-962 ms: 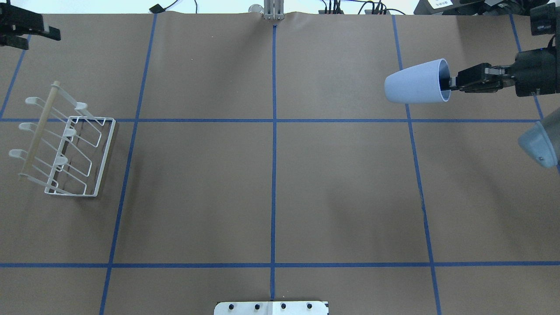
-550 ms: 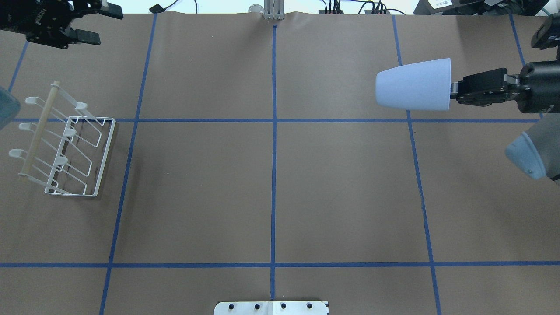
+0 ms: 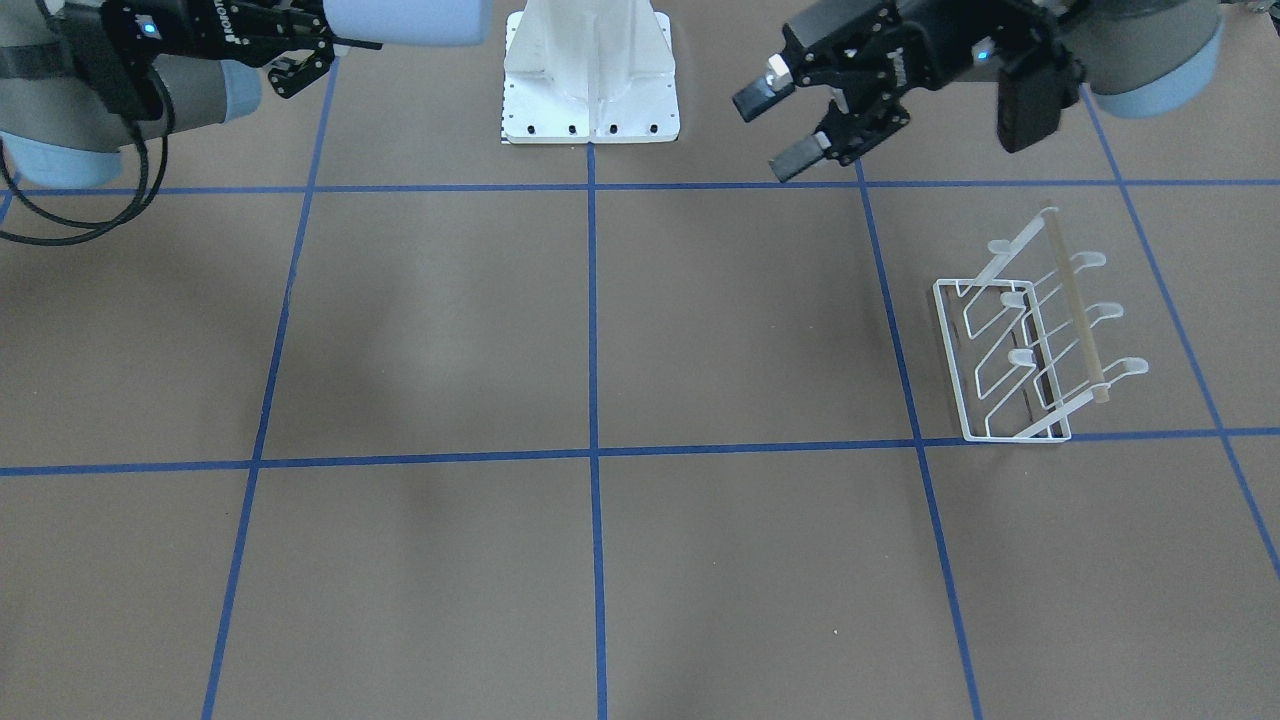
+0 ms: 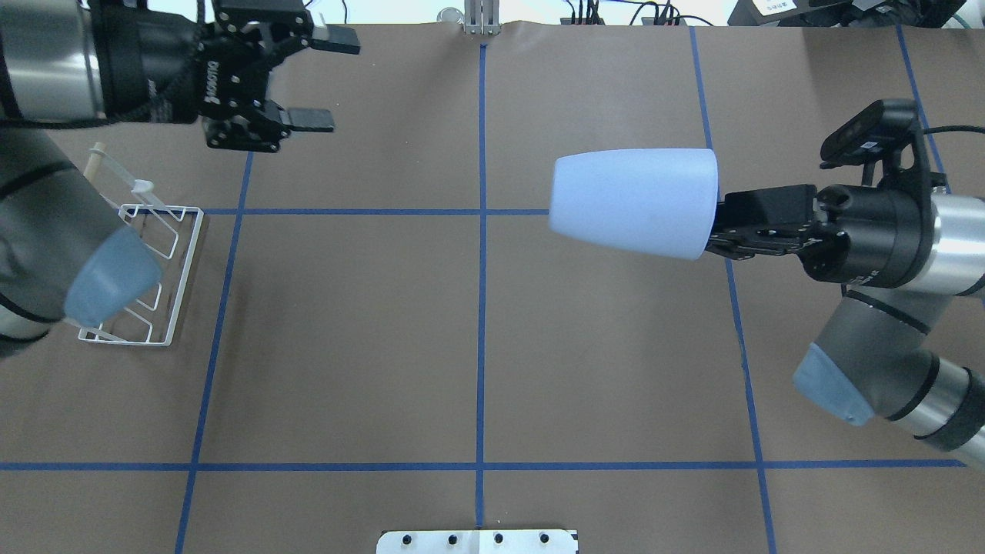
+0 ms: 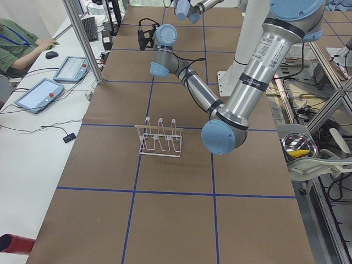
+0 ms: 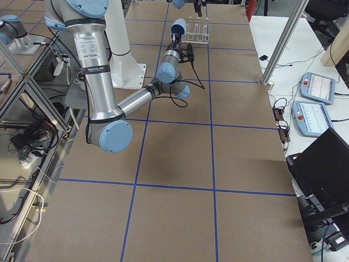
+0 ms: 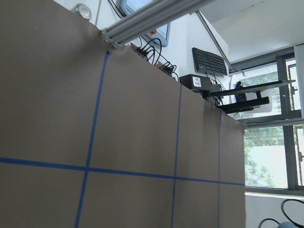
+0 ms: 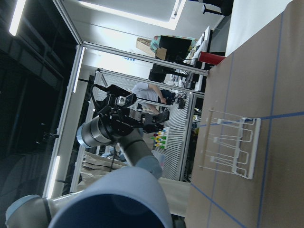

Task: Hang cup on cup holder
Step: 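Bring the cup toward the left gripper while the left arm reaches in, then close the left gripper on the cup's base and release the right gripper, then carry the cup with the left gripper toward the wire rack while the right arm withdraws, then lower the cup onto a hook of the wire rack with the left gripper, then open the left gripper and withdraw it from the cup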

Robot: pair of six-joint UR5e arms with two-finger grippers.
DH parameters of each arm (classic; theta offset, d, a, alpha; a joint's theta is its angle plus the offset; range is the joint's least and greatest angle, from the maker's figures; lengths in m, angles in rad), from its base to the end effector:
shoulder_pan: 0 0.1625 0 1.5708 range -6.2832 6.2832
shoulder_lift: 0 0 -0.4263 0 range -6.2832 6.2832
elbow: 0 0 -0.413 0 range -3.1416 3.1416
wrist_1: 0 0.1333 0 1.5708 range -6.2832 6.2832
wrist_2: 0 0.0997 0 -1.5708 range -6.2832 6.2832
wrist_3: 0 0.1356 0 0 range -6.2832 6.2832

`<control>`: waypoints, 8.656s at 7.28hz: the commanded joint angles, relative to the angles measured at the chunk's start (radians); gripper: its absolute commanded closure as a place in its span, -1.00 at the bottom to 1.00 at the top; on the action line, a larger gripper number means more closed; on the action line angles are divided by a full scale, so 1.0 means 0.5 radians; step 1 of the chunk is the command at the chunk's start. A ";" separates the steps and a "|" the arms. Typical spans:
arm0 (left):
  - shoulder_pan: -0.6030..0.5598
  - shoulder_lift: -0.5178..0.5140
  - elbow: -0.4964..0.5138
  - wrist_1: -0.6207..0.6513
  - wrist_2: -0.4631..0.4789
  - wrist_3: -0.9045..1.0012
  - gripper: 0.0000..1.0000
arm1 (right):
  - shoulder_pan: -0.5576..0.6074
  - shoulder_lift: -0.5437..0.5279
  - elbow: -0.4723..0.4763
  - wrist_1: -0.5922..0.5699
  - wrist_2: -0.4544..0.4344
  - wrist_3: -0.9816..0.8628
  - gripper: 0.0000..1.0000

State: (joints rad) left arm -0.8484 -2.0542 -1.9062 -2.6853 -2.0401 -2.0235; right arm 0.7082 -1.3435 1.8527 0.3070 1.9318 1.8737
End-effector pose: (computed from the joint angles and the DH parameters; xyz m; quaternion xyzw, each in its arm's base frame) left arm 0.3149 -0.4662 0.1022 0.0278 0.8108 -0.1823 0.5555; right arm -0.3021 -0.3712 0.2158 0.1193 -0.9092 0.0295 0.3979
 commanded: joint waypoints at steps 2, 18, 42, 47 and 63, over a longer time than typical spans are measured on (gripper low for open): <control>0.463 -0.061 -0.127 -0.106 0.579 -0.355 -0.95 | -0.122 0.055 -0.005 0.000 -0.130 -0.001 1.00; 0.706 -0.190 -0.158 -0.112 0.589 -0.580 1.00 | -0.143 0.046 -0.005 0.003 -0.124 0.002 -1.00; -0.660 0.228 -0.008 2.376 -0.181 2.902 1.00 | 1.458 -0.046 -0.619 -3.667 0.784 -3.204 -1.00; -0.580 0.237 0.066 2.367 -0.181 2.900 1.00 | 1.455 -0.040 -0.619 -3.667 0.784 -3.204 -1.00; -0.883 0.748 0.082 1.999 -0.385 3.199 -0.97 | 1.452 -0.276 -0.432 -3.636 0.677 -3.223 -1.00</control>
State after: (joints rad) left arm -1.2417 -1.7333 -1.8690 -1.6946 -2.1778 -0.4855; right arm 1.4344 -1.4484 1.6260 -1.5115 2.2777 0.2688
